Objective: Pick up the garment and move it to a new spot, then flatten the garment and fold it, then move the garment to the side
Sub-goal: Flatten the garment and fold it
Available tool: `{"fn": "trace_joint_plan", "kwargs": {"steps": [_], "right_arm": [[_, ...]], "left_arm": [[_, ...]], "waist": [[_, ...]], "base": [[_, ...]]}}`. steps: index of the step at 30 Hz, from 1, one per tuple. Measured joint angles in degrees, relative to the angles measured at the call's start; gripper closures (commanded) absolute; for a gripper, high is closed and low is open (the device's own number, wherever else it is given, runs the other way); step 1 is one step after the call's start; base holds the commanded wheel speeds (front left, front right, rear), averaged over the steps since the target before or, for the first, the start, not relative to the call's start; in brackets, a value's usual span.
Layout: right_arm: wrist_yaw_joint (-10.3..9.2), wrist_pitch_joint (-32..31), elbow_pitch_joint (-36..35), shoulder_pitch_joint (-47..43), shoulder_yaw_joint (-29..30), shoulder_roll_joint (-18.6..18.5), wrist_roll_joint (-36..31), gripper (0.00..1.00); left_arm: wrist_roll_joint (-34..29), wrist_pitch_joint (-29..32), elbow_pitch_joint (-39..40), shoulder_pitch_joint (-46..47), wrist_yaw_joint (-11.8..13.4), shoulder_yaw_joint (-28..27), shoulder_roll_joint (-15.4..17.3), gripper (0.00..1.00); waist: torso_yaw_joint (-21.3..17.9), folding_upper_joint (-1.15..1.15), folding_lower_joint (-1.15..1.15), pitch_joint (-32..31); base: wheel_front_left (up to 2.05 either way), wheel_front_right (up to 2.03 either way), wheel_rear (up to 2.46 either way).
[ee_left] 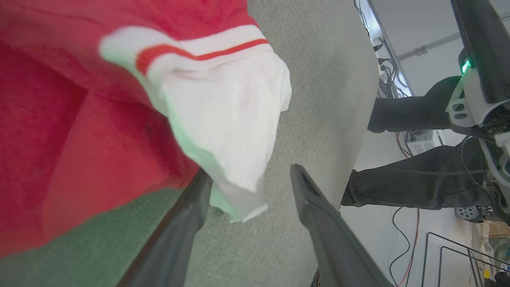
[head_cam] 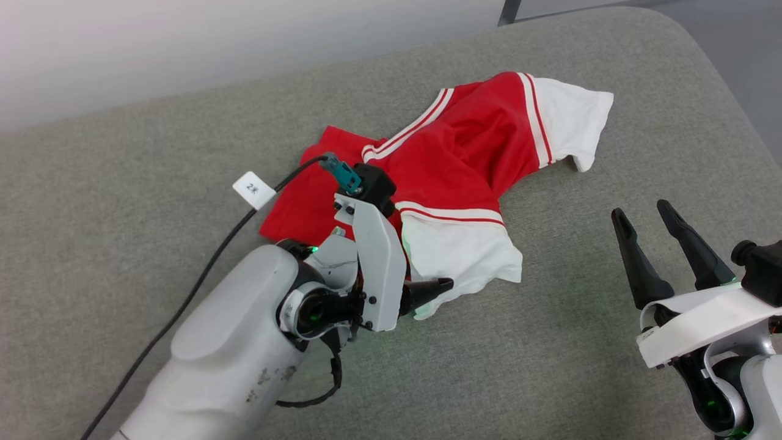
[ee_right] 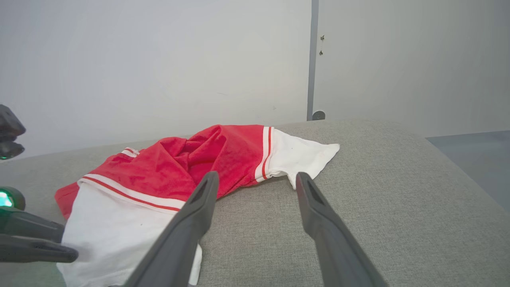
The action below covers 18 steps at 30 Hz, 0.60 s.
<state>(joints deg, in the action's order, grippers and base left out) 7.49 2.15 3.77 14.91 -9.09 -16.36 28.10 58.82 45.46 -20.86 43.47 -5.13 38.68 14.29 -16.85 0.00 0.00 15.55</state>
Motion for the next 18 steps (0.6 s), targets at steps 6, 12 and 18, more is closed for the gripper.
{"fn": "trace_joint_plan", "kwargs": {"steps": [6, 12, 18], "right_arm": [[0.0, -0.5, -0.7, 0.0, 0.1, 0.2, -0.2, 0.0], [-0.01, -1.2, -1.3, -0.5, 0.9, 0.3, -0.4, 0.0], [0.0, -2.0, -1.8, -1.9, 1.8, 0.4, -0.4, 0.0]], "left_arm": [[0.2, -1.7, -1.4, 0.2, -0.6, -0.1, -1.0, 1.0], [1.5, -3.4, -0.8, 0.6, -1.0, -1.7, -0.2, 1.0], [3.8, -1.9, 5.8, -0.2, 0.0, -5.3, 5.1, 1.0]], "waist": [[0.0, 0.0, 0.0, 0.0], [1.4, 0.0, 0.0, -0.8], [3.8, 0.0, 0.0, -1.9]], "base": [[0.0, 0.0, 0.0], [0.0, 0.0, 0.0], [0.0, 0.0, 0.0]]}}
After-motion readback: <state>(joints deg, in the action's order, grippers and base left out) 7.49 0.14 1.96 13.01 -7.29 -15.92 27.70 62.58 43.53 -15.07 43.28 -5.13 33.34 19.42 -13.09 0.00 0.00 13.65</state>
